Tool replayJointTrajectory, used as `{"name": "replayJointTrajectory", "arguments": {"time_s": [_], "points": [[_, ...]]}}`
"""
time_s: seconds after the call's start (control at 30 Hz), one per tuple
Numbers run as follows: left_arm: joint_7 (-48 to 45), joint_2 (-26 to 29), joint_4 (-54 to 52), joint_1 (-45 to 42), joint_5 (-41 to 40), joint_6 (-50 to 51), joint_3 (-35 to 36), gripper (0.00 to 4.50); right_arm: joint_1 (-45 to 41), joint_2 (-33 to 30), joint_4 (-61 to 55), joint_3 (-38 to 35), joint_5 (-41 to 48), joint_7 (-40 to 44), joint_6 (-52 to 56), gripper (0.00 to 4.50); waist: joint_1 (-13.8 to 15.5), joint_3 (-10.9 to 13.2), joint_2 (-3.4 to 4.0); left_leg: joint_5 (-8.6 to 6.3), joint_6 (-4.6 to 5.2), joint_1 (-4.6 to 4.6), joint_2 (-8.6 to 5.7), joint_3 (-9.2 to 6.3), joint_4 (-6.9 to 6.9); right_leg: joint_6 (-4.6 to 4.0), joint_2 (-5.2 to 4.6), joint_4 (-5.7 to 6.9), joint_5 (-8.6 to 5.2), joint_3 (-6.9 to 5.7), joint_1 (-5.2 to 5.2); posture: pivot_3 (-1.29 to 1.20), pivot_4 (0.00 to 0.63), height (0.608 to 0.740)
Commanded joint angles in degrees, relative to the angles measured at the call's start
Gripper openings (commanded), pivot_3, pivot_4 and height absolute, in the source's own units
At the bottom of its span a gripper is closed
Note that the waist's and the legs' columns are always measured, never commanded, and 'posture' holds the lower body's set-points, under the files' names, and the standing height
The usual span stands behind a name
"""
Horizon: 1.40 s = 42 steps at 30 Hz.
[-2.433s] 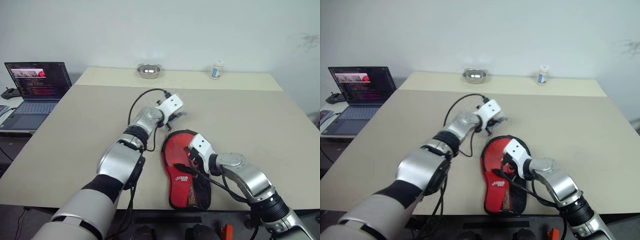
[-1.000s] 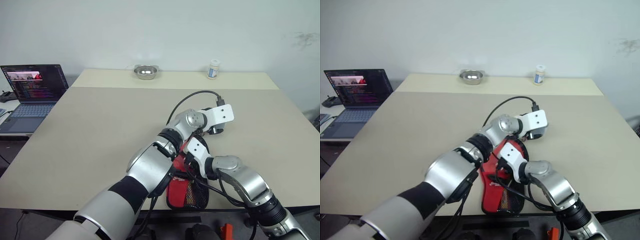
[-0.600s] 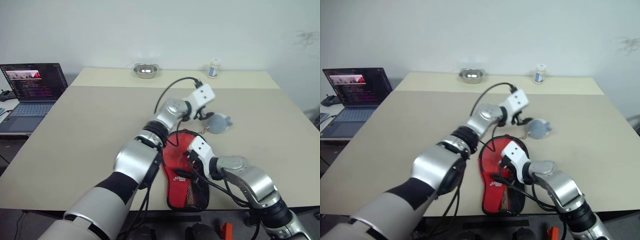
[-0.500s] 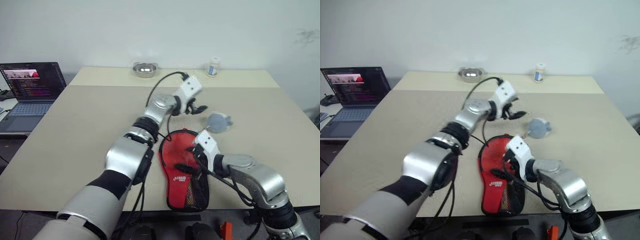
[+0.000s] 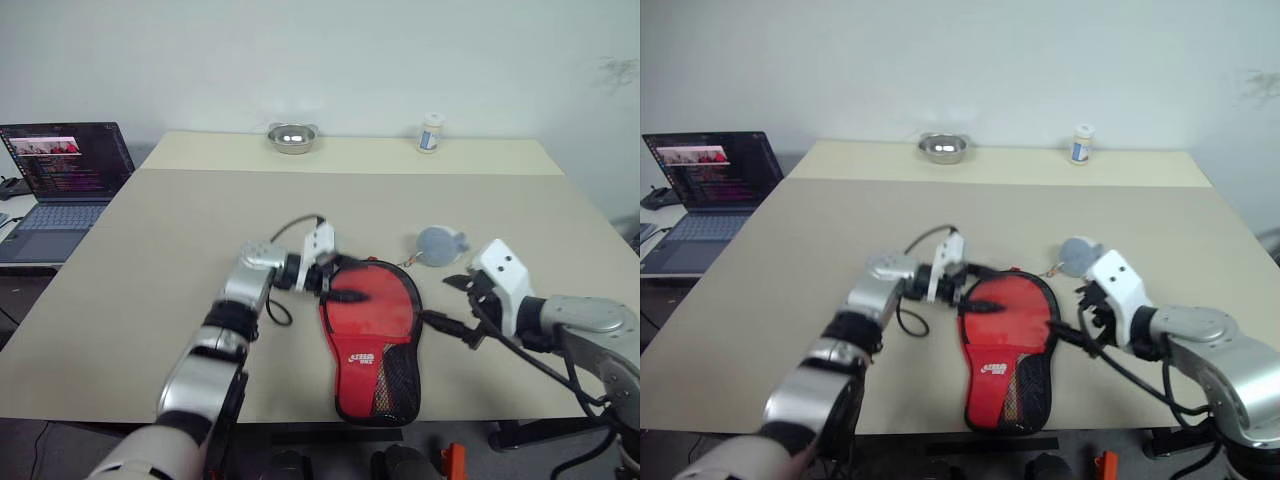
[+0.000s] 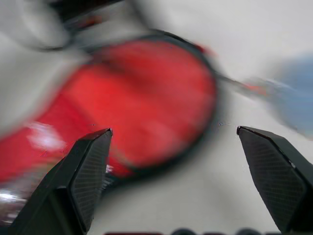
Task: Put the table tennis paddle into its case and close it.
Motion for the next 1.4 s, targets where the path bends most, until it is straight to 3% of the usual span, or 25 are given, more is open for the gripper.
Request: {"name": "replayJointTrajectory", "arguments": {"time_s": [0.03, 0.17, 0.37, 0.53, 0.97, 1.07, 1.4], "points": [[3.0, -0.7, -3.0, 1.7, 0.7, -0.7, -2.6, 3.68, -4.2, 1.0, 3.8, -2.1, -1.2, -2.4, -4.4, 4.5, -0.1, 0.0, 0.0, 0.01, 0.01, 0.08, 0.03, 0.0, 0.0, -0.01, 0.05, 0.06, 0.01, 0.02, 0.02, 0.0, 0.15, 0.74], [9.7, -2.5, 3.8, 0.3, 2.8, -4.5, -3.6, 3.68, -8.8, 2.8, 11.2, -0.4, -2.7, -4.2, -8.6, 4.5, -0.1, 0.0, 0.01, 0.08, 0.07, 0.41, -0.01, -0.02, 0.05, 0.23, 0.06, 0.43, -0.15, 0.07, 0.19, 0.0, 0.15, 0.74], [11.5, -3.8, 9.4, -1.0, 3.7, -7.9, -4.8, 3.68, -13.8, 2.7, 27.2, 5.7, -8.3, -3.0, -19.7, 4.5, -0.1, 0.0, 0.03, 0.08, 0.1, 0.7, -0.03, 0.03, 0.03, 0.23, 0.03, 0.31, -0.15, 0.06, 0.57, 0.0, 0.15, 0.74], [10.8, -3.7, 9.0, 0.0, 3.4, -8.2, -5.5, 3.68, -17.7, 2.5, 41.9, 12.1, -14.5, 0.2, -29.7, 4.5, -0.2, 0.0, 0.04, 0.08, 0.1, 0.73, -0.02, 0.04, 0.02, 0.19, 0.02, 0.3, -0.13, 0.05, 0.61, 0.0, 0.15, 0.74], [10.5, -2.9, 5.5, 2.6, 3.3, -6.9, -6.5, 3.68, -24.9, 10.0, 60.5, 15.5, -20.9, 0.9, -40.8, 4.5, -0.6, -0.1, 0.09, 0.08, 0.09, 0.77, 0.0, 0.04, -0.02, 0.13, 0.02, 0.33, -0.11, 0.06, 0.63, 0.0, 0.15, 0.74], [10.5, -2.7, 5.1, 2.9, 3.7, -7.3, -7.1, 3.72, -25.1, 10.7, 61.3, 15.6, -22.1, 0.6, -41.7, 3.89, -0.6, -0.1, 0.09, 0.08, 0.09, 0.78, -0.01, 0.05, -0.03, 0.09, 0.01, 0.33, -0.09, 0.06, 0.63, 0.0, 0.15, 0.74], [10.0, -4.5, 5.2, 5.3, 4.2, -6.9, -9.3, 3.72, -24.3, 11.1, 57.2, 16.0, -25.2, -1.0, -42.6, 0.59, -0.6, -0.1, 0.19, 0.08, 0.09, 0.94, -0.02, 0.06, -0.06, -0.04, -0.02, 0.3, -0.03, 0.06, 0.8, 0.0, 0.15, 0.74]]}}
